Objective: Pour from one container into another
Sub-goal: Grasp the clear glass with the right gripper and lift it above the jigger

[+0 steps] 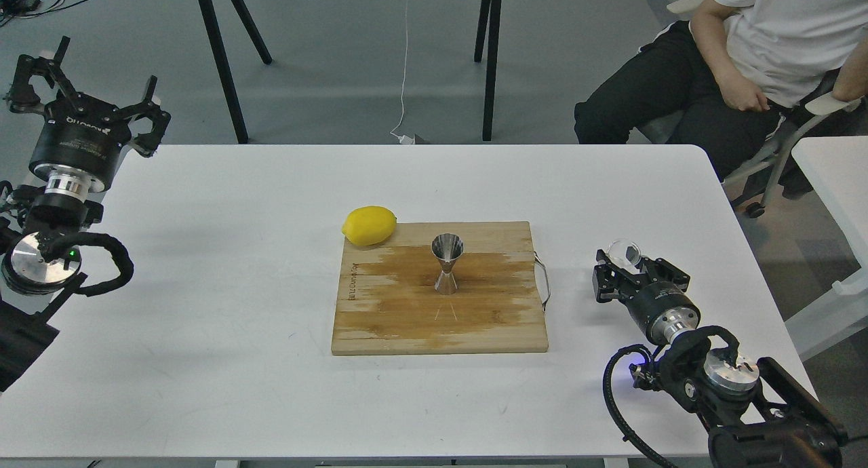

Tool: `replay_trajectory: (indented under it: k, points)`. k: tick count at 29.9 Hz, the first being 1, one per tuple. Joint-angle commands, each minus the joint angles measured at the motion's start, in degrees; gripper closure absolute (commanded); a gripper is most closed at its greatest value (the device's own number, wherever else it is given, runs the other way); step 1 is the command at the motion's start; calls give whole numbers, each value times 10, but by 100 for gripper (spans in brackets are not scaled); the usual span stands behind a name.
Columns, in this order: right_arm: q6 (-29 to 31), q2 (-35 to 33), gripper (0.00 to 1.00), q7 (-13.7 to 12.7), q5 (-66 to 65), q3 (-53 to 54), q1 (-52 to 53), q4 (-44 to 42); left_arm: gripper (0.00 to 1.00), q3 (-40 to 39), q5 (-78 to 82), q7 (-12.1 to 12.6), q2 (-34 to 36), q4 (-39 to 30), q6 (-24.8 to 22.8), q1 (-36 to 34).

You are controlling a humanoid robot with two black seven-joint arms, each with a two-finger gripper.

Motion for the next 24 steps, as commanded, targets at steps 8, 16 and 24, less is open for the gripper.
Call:
replay_trajectory:
  k: [8,16,24]
  points:
    - [-214,-13,66,-1,-116,-64,83,199,0,2,-1,0,17,-1,-4,4]
    - [-280,-5,68,-1,-120,-214,256,143,0,1,0,0,22,0,-4,9]
    - [-281,-5,68,-1,-217,-270,279,130,0,1,-1,-13,23,0,-4,18]
